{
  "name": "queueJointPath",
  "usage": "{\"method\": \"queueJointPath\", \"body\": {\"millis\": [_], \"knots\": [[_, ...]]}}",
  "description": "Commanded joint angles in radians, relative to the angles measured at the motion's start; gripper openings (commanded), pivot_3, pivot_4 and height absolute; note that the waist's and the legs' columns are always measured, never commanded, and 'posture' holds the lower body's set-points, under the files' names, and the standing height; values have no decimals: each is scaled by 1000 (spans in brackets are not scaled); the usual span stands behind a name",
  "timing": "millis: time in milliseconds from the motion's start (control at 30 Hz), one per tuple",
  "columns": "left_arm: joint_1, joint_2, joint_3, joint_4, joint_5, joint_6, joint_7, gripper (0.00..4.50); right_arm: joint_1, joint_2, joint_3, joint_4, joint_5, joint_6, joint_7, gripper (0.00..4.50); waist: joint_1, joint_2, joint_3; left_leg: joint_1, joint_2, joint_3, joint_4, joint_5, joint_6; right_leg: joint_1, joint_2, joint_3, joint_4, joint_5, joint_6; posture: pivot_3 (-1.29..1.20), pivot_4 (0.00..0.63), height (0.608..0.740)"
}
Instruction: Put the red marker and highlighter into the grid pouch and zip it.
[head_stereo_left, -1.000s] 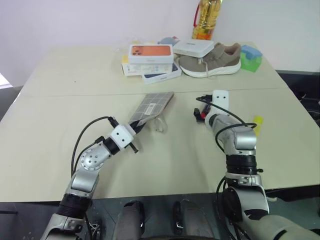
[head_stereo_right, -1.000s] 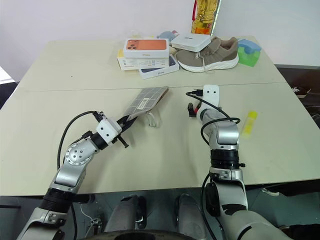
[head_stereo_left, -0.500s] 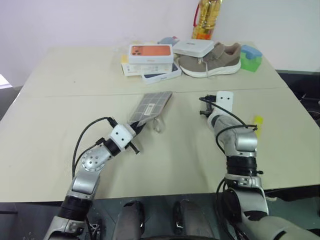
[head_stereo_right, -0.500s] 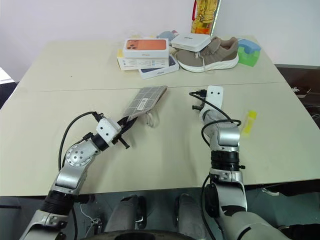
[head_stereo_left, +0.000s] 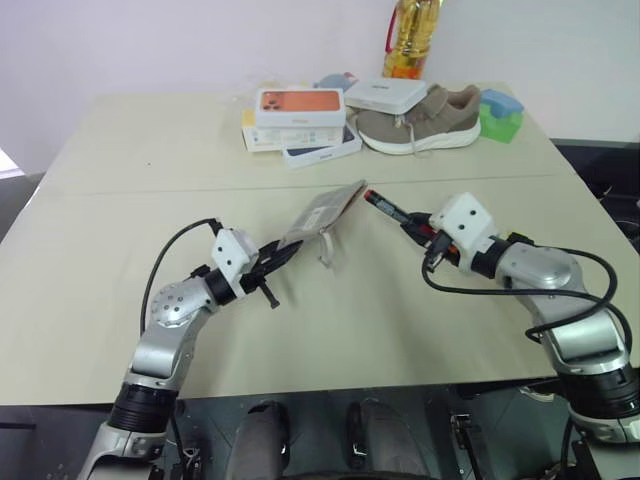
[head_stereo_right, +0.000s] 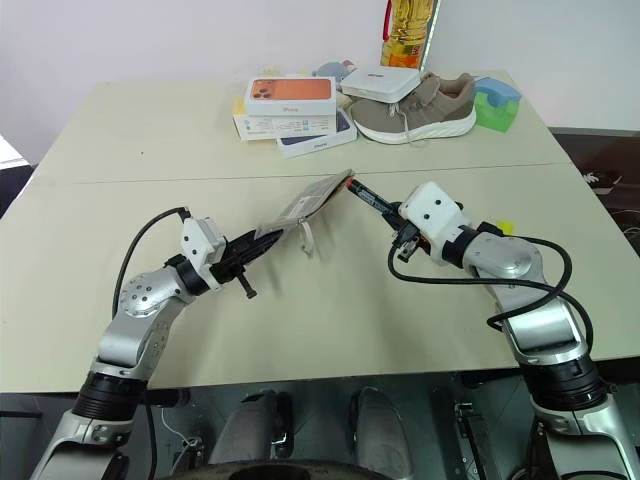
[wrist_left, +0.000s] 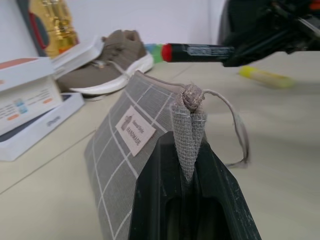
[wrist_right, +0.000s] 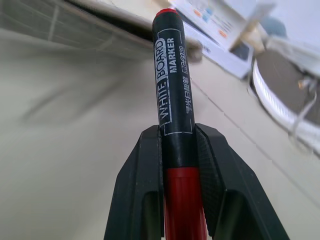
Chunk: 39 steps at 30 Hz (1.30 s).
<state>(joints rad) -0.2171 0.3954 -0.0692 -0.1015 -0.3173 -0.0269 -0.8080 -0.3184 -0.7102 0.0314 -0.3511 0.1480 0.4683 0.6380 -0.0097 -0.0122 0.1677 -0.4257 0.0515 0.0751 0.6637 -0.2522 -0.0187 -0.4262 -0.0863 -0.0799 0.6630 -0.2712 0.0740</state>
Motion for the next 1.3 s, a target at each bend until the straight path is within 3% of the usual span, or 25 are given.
{"method": "queueJointPath", "body": {"millis": [33,1300], "knots": [[-2,4,0,-32,-16,-17,-25,0,-10,-18,-1,-39,-13,-24,22,375,1,0,0,0,0,0,0,0,0,0,0,0,0,0,0,0,150,724],[38,-3,0,-76,-2,-20,-20,0,24,-20,-37,51,-63,-86,33,375,2,0,0,0,0,0,0,0,0,0,-1,0,0,0,0,0,150,724]]}}
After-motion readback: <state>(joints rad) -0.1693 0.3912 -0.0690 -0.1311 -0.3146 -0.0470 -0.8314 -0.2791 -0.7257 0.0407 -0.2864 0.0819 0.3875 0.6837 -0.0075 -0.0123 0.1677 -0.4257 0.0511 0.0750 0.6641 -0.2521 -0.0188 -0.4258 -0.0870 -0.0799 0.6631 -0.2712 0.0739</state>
